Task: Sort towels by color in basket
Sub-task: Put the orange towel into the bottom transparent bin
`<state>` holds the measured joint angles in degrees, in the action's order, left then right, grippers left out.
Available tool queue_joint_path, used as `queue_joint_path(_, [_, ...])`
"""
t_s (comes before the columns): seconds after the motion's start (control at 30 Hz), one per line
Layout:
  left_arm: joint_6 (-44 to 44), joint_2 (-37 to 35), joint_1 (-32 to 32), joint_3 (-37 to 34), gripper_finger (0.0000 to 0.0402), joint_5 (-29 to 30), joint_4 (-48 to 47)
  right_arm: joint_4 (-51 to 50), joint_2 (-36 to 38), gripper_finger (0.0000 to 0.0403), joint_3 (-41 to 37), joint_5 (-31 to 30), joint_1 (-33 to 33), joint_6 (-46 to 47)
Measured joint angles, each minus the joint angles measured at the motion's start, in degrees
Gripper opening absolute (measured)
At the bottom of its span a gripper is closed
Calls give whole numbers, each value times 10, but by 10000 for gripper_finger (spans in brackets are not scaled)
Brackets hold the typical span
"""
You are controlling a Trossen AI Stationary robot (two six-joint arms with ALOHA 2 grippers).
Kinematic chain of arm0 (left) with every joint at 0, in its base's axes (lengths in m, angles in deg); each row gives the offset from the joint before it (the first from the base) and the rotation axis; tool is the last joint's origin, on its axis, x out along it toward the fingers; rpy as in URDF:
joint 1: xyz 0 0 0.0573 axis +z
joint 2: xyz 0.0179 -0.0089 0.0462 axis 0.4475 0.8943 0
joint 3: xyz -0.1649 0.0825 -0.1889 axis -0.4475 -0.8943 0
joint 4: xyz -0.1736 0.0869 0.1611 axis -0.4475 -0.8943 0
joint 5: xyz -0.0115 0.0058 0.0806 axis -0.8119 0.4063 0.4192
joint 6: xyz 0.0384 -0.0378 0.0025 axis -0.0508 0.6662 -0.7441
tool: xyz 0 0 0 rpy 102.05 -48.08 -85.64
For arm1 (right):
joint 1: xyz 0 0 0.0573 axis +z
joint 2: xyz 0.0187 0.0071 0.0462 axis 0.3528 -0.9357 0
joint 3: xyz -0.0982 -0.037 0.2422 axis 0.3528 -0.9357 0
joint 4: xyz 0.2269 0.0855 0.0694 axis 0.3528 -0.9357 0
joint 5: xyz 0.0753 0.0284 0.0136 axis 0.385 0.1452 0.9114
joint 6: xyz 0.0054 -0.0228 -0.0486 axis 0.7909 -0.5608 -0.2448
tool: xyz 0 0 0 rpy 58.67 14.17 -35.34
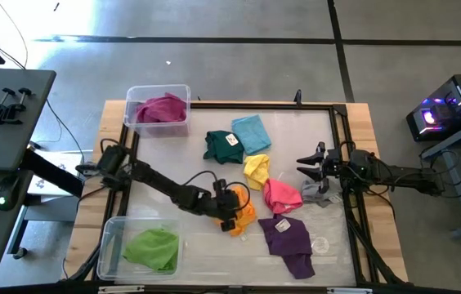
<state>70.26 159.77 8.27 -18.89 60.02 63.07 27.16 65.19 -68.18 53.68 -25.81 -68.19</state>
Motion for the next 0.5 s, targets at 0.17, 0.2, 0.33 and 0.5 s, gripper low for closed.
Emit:
queue_joint_path(0.17, [-17, 25, 3, 3, 153, 1, 5, 0, -3, 138, 0, 0, 0, 0])
queue_joint_path(0.2, [-28, 28, 3, 3, 147, 0, 5, 0, -3, 138, 0, 0, 0, 0])
queue_joint_path(0.33, [-45, 29, 3, 3, 93, -15, 4, 0, -3, 138, 0, 0, 0, 0])
queue_joint_path(0.5, [-70, 1, -2, 20, 10, -40, -68, 0, -3, 138, 0, 0, 0, 0])
